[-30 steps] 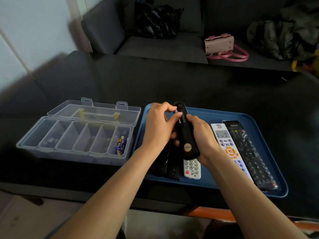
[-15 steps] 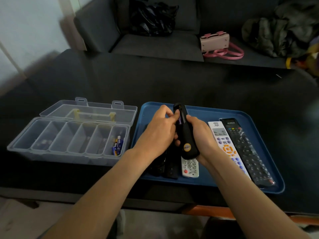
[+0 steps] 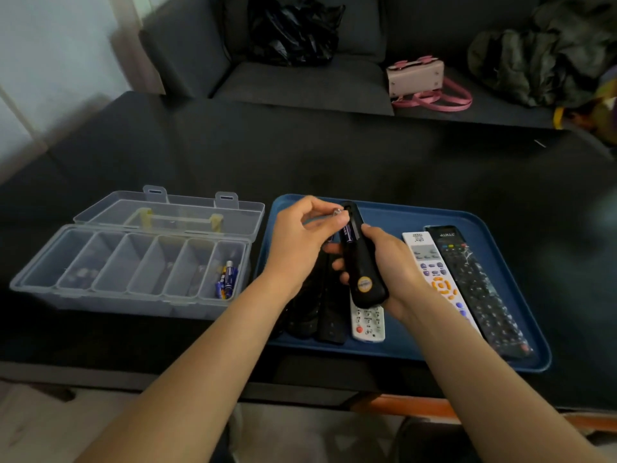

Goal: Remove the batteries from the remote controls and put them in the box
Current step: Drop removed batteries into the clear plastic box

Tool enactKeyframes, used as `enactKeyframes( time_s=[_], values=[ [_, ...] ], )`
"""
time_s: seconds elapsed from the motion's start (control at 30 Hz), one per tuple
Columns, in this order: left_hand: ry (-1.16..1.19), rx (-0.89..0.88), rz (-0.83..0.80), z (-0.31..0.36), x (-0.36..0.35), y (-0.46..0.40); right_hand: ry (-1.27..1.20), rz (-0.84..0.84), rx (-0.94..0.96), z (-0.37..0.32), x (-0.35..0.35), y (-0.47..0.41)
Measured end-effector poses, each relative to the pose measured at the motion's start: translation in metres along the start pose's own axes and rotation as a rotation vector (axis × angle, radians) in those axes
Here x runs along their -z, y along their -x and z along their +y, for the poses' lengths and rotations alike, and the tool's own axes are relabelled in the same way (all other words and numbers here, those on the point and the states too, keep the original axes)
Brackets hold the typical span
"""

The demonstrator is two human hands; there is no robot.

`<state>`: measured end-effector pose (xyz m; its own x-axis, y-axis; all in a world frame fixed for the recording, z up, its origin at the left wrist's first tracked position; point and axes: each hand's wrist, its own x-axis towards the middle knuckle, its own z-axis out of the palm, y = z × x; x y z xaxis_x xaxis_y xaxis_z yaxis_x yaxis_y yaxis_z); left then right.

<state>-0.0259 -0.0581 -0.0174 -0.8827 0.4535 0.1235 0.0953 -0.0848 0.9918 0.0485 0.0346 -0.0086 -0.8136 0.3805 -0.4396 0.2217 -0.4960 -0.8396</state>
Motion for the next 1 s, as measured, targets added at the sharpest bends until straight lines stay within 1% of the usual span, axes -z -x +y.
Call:
enactKeyframes(
  time_s=[0.13,0.3,0.57,0.67,0.83,1.0],
  values=[
    [-0.058,-0.059,-0.014,0.001,0.002,-0.002,0.007,-0.002,-0.028,0.001,0.002,-0.001],
    [-0.006,-0.052,-0.013,0.002,0.004,-0.001,-0.021,-0.032,-0.052,0.0,0.005,0.0],
    [-0.127,-0.069,-0.136,0.003,0.003,0.004,-0.021,-0.032,-0.022,-0.001,0.005,0.001],
    [-0.241,-0.118,-0.165,0.0,0.002,0.005,-0.03,-0.023,-0.013,-0.001,0.004,0.001],
    [-0.401,-0.184,-0.136,0.0,0.004,0.006,-0.067,-0.021,-0.019,0.0,0.005,0.001],
    [-0.62,-0.277,-0.127,-0.005,0.001,0.008,-0.097,-0.036,-0.035,0.002,0.006,0.001]
  ],
)
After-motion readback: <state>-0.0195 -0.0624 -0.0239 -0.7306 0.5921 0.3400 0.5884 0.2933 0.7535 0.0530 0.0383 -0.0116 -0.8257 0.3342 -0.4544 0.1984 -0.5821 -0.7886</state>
